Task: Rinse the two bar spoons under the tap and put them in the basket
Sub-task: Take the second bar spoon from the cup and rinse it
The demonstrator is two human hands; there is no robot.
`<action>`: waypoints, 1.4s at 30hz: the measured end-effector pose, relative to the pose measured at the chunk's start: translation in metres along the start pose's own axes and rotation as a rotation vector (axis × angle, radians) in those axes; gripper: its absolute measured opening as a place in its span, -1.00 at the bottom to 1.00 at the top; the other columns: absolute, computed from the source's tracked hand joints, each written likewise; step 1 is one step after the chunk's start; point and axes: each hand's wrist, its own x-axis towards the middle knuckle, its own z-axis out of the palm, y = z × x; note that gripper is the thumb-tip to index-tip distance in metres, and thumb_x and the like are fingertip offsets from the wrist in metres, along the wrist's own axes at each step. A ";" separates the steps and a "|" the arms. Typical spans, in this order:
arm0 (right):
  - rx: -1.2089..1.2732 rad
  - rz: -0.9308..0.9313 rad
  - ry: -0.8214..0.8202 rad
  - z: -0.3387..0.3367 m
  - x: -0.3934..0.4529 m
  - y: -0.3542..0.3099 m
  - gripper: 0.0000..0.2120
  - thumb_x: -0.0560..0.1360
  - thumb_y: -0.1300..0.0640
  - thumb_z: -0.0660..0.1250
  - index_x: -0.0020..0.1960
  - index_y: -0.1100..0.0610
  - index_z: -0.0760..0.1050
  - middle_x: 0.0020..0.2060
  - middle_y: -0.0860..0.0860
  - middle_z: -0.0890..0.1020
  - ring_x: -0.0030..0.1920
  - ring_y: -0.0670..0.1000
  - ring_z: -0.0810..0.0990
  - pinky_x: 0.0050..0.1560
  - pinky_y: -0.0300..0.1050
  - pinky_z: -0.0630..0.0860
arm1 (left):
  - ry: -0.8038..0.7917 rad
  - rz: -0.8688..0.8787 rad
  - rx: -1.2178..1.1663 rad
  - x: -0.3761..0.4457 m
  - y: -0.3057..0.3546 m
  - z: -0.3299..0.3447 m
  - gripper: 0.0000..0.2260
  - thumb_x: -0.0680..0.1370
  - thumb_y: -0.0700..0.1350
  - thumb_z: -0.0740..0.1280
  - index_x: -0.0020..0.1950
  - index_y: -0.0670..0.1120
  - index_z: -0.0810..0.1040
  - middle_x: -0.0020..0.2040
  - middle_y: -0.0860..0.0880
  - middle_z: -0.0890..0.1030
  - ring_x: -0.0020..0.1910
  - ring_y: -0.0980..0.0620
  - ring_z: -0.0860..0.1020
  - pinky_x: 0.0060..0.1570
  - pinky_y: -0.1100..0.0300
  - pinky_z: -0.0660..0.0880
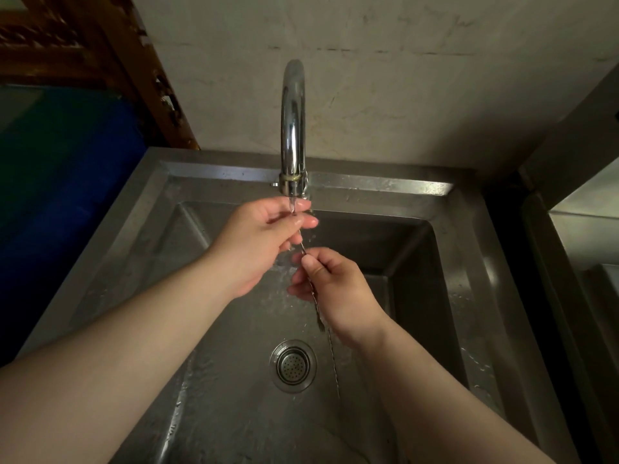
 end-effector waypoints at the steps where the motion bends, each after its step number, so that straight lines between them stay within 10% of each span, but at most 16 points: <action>1: -0.024 0.007 0.000 -0.001 0.000 0.001 -0.81 0.65 0.23 0.21 -0.05 0.17 0.58 -0.34 0.01 0.59 -0.32 -0.04 0.64 -0.13 -0.15 0.64 | 0.039 0.019 -0.004 0.002 0.002 -0.003 -0.80 0.56 -0.29 0.29 0.02 -0.03 0.62 -0.16 0.05 0.73 -0.35 0.20 0.50 -0.30 0.35 0.45; 14: -0.284 -0.022 0.094 -0.019 -0.005 0.008 -0.85 0.61 0.17 0.30 -0.10 0.03 0.60 -0.35 -0.02 0.65 -0.35 -0.08 0.64 -0.20 -0.09 0.60 | 0.334 -0.027 -0.157 0.006 -0.001 -0.013 -0.90 0.59 -0.16 0.30 -0.05 -0.05 0.61 -0.29 0.09 0.69 -0.36 0.19 0.51 -0.34 0.33 0.42; 19: -0.118 -0.141 0.244 -0.025 -0.012 -0.005 -0.86 0.57 0.17 0.36 -0.13 0.00 0.62 -0.31 -0.04 0.72 -0.34 -0.07 0.69 -0.31 -0.28 0.57 | 0.518 -0.367 -0.448 0.018 -0.025 -0.029 -0.91 0.61 -0.18 0.25 0.00 -0.13 0.55 -0.23 0.02 0.67 -0.45 0.23 0.50 -0.46 0.41 0.40; 29: -0.485 -0.450 0.233 0.019 0.022 -0.050 -0.91 0.56 0.16 0.35 -0.09 0.10 0.62 -0.21 0.02 0.66 -0.16 0.02 0.65 -0.08 -0.07 0.56 | 0.138 -0.925 -0.582 0.006 -0.078 0.009 -0.77 0.54 -0.07 0.19 -0.27 -0.14 0.45 -0.57 -0.02 0.52 -0.65 0.10 0.46 -0.57 0.39 0.28; 37: -0.399 -0.387 0.081 0.001 -0.011 -0.057 -0.91 0.55 0.21 0.38 -0.11 0.08 0.61 -0.23 -0.09 0.61 -0.18 -0.09 0.58 -0.05 -0.13 0.52 | -0.103 -0.797 -0.541 0.014 -0.069 0.034 -0.87 0.56 -0.10 0.16 -0.18 0.02 0.40 -0.30 0.05 0.32 -0.29 0.16 0.35 -0.19 0.27 0.07; 42: -0.266 -0.263 -0.119 -0.022 -0.059 -0.026 -0.95 0.50 0.30 0.41 -0.12 0.25 0.64 -0.07 0.18 0.63 0.00 0.15 0.61 0.09 -0.01 0.52 | -0.072 -0.761 -0.602 0.016 -0.059 0.020 -0.76 0.61 -0.25 0.09 -0.17 -0.20 0.50 -0.35 -0.05 0.49 -0.37 0.12 0.41 -0.29 0.34 0.37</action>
